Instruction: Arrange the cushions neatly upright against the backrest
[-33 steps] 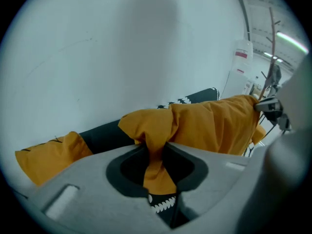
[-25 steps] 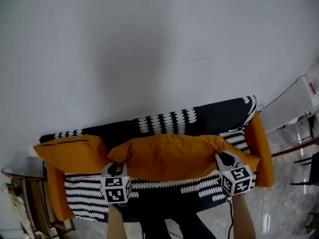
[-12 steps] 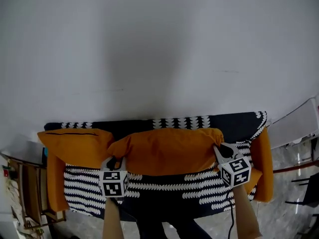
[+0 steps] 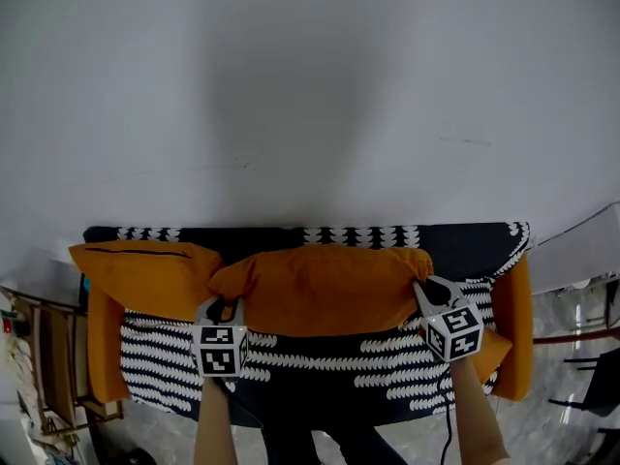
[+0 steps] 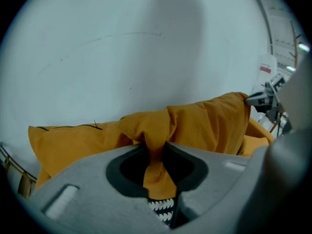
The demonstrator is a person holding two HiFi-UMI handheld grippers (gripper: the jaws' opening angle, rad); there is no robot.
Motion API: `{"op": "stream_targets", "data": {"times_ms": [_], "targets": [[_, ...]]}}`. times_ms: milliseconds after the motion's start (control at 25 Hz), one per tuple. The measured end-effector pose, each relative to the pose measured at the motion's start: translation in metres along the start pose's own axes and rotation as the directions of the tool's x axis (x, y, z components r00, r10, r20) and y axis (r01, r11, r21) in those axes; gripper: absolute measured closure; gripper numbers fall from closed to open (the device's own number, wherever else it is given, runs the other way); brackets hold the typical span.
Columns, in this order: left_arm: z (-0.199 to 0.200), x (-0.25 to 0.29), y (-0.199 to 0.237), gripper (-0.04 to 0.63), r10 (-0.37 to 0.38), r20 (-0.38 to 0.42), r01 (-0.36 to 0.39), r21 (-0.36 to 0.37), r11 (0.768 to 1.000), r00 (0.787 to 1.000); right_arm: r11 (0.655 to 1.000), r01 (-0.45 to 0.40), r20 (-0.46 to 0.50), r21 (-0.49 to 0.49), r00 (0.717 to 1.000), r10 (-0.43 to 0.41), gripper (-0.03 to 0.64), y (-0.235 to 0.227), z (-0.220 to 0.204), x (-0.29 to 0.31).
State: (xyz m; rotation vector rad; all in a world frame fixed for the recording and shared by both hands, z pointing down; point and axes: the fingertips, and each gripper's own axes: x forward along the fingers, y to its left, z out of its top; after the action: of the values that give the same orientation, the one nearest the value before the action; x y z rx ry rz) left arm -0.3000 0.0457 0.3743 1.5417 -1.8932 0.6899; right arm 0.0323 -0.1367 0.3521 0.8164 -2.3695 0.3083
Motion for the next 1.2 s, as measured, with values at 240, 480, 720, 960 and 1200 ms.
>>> {"op": "stream_targets", "data": {"times_ms": [240,480,720,960,1200], "targets": [[-0.001,0.012,-0.004,0.502,-0.008,-0.009,0.008,0.022,1.000,1.000,1.000,0.005,-0.001,-0.002,1.000,-0.005,0.580,-0.008,-0.008,0.009],[0.015,0.013,-0.007,0.500,-0.007,0.070,0.004,0.044,0.999,0.998,0.999,0.024,0.072,0.023,0.997,-0.026,0.578,-0.021,-0.002,0.006],[-0.001,0.024,-0.006,0.494,-0.004,0.056,0.002,0.041,0.999,0.998,0.999,0.017,0.040,0.027,0.999,-0.018,0.577,-0.023,-0.023,0.017],[-0.006,0.031,-0.004,0.488,0.006,0.053,-0.006,0.001,1.000,0.999,0.998,0.020,0.039,0.061,0.999,-0.023,0.574,-0.028,-0.031,0.025],[-0.004,0.035,0.000,0.461,0.021,0.042,-0.021,-0.018,1.000,0.999,0.998,0.024,0.028,0.066,0.999,-0.026,0.561,-0.031,-0.031,0.028]]}}
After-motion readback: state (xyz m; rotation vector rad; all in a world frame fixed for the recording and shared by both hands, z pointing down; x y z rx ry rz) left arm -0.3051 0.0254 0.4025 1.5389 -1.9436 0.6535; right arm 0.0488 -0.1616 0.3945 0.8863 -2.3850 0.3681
